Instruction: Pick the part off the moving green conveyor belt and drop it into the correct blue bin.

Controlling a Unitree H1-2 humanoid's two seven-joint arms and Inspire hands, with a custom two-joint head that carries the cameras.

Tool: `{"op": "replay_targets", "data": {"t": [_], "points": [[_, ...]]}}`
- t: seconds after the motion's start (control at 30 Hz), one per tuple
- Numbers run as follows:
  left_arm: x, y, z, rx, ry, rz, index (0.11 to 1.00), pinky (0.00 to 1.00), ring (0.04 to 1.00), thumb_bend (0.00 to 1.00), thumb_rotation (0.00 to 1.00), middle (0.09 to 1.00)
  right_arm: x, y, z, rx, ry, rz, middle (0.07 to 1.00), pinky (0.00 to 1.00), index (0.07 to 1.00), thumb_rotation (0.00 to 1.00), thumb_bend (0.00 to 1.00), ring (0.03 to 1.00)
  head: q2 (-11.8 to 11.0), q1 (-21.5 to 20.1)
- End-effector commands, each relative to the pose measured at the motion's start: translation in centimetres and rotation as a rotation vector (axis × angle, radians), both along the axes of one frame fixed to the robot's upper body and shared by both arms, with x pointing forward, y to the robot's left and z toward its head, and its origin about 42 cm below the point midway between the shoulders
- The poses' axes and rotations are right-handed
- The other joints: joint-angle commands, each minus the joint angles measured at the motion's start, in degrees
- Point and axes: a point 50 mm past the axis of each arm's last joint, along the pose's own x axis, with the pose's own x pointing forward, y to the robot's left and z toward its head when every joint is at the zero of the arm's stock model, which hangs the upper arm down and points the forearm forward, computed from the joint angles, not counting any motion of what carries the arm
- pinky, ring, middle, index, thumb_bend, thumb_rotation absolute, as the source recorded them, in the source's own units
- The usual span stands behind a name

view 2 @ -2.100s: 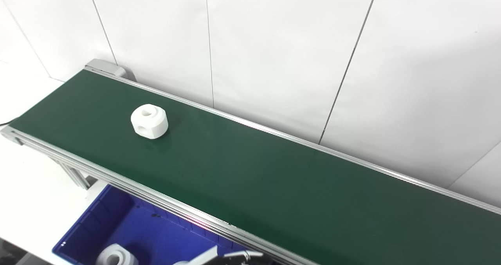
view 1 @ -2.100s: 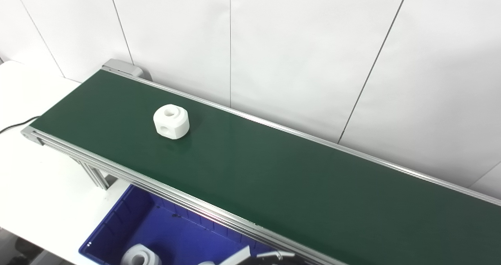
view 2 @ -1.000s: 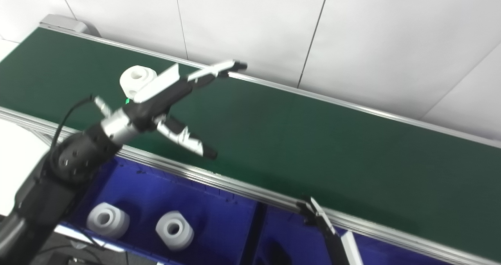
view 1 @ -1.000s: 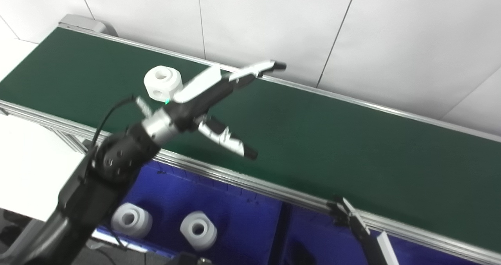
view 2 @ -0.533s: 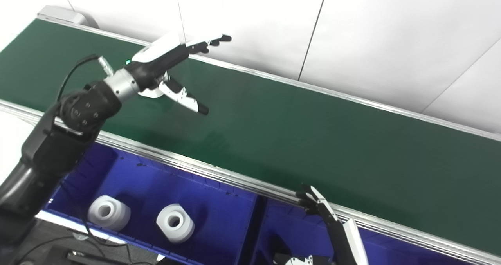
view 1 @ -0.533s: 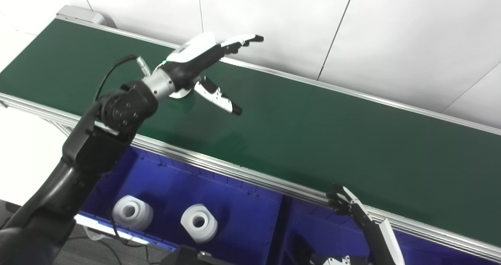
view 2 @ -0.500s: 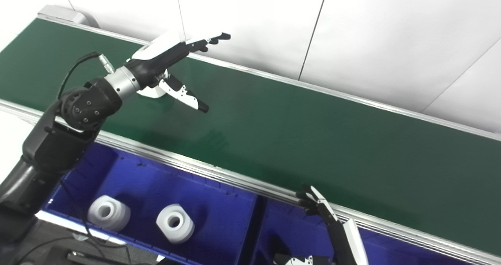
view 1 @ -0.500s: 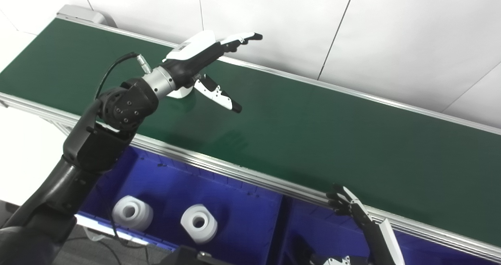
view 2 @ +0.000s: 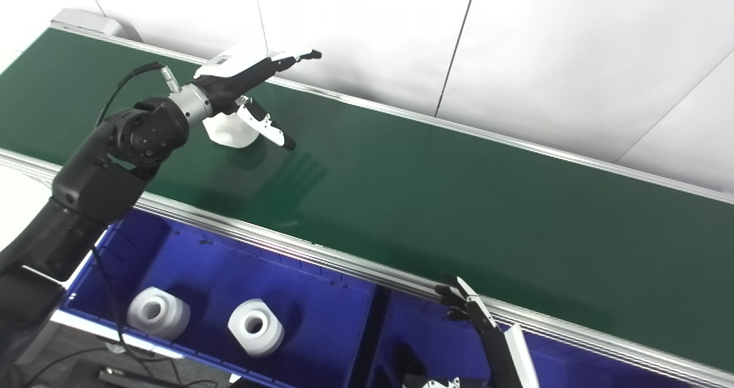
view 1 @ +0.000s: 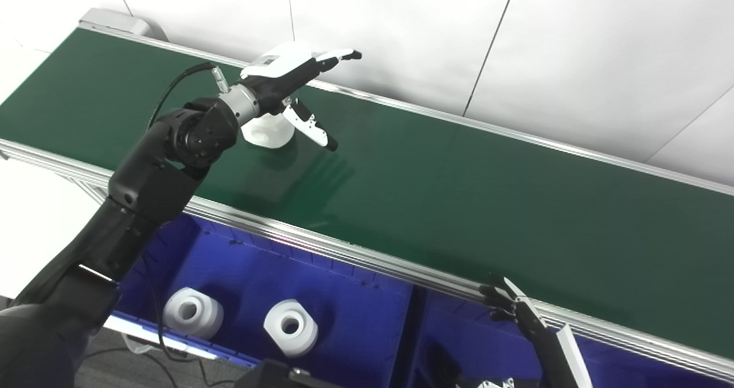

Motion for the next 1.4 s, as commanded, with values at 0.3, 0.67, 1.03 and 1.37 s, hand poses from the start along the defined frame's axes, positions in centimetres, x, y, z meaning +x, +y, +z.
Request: {"op": "replay_targets", "data": {"t": [0.3,0.67,1.03,1.37], "points": [[1.8,1.7,0.2,0.148,-0.008,0.038,0.96,1.0,1.0,1.0,0.19,1.0,-0.2,-0.4,0.4,0.029,-0.057,0.019,0.825,0.68,0.893,0.37,0.9,0.781,-1.52,0.15],[1.5,2.5,-1.6,0.289,0.011,0.078,0.955,1.0,1.0,0.99,0.12,1.0,-0.3,-0.8,0.1,0.045,-0.048,0.025,0.827,0.64,0.901,0.36,0.89,0.757,-1.7,0.78],[1.8,1.9,-4.8,0.24,0.042,0.14,0.758,0.51,0.597,0.62,0.0,0.813,-0.8,-0.9,0.2,0.075,-0.043,0.017,0.833,0.57,0.899,0.34,0.87,0.703,-1.07,1.35],[0.7,-0.7,-7.4,-0.101,0.011,0.167,0.497,0.4,0.424,0.5,0.0,0.521,-0.9,-1.2,0.2,0.066,-0.044,0.018,0.831,0.69,0.9,0.35,0.86,0.745,-0.16,1.24]]}}
